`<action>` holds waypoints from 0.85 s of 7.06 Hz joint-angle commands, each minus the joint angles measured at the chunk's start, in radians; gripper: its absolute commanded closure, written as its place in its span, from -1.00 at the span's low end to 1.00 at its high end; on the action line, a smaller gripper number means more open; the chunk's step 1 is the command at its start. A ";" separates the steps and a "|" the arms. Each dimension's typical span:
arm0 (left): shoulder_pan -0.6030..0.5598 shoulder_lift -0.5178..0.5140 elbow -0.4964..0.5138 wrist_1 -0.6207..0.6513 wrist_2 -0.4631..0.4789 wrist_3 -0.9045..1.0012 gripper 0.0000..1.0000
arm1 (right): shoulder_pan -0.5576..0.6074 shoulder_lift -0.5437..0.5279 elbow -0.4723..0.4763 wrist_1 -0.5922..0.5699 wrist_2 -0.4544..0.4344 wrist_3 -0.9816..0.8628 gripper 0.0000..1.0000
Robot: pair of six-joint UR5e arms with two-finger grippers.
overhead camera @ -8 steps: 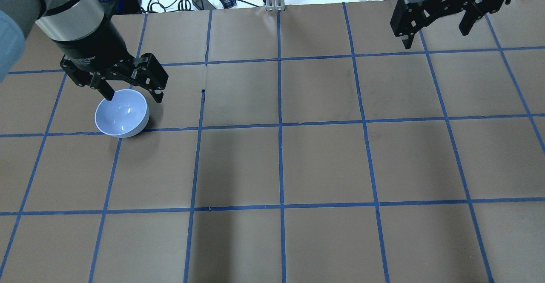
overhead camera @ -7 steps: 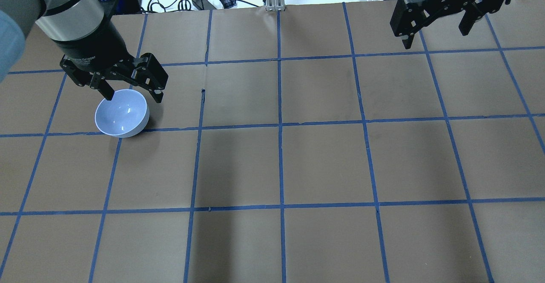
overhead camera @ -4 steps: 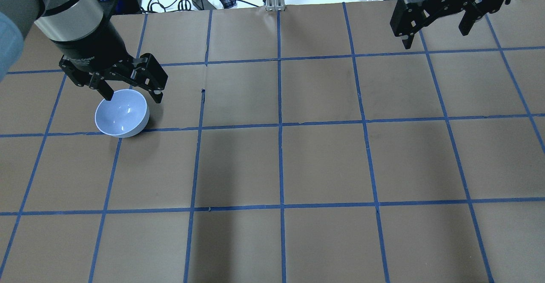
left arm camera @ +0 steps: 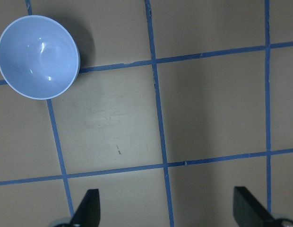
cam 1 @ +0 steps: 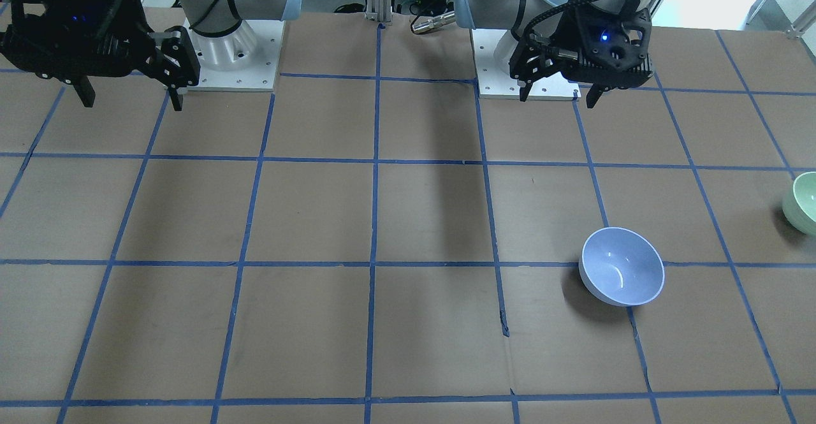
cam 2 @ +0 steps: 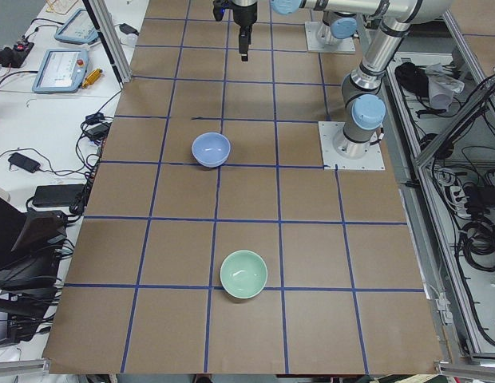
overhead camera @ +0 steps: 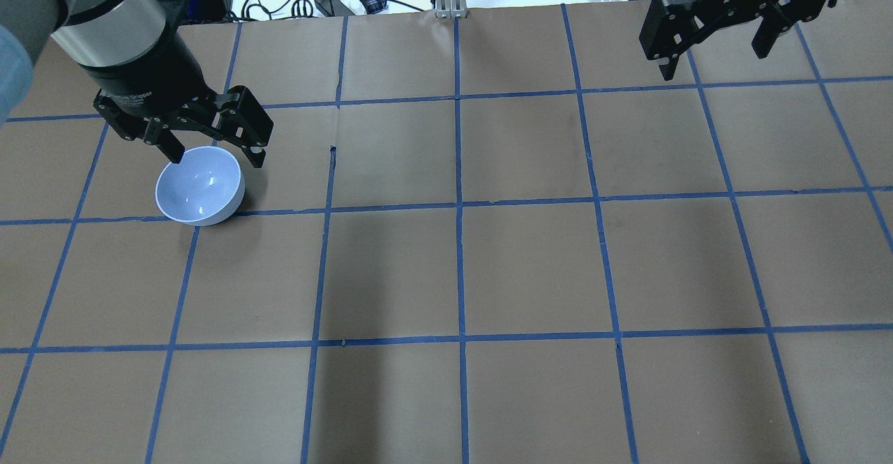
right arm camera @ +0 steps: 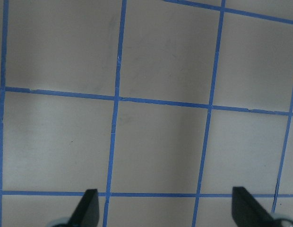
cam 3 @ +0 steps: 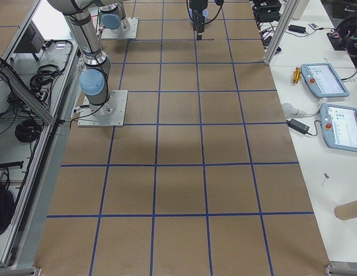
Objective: Stack green bowl on blue bowl
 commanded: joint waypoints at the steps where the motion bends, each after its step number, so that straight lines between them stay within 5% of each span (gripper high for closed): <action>1: 0.000 0.002 0.000 0.000 -0.004 -0.004 -1.00 | 0.001 0.000 0.000 0.000 0.000 0.000 -1.00; 6: 0.008 -0.002 -0.002 -0.001 0.002 0.001 -1.00 | 0.001 0.000 0.000 0.000 0.000 0.000 -1.00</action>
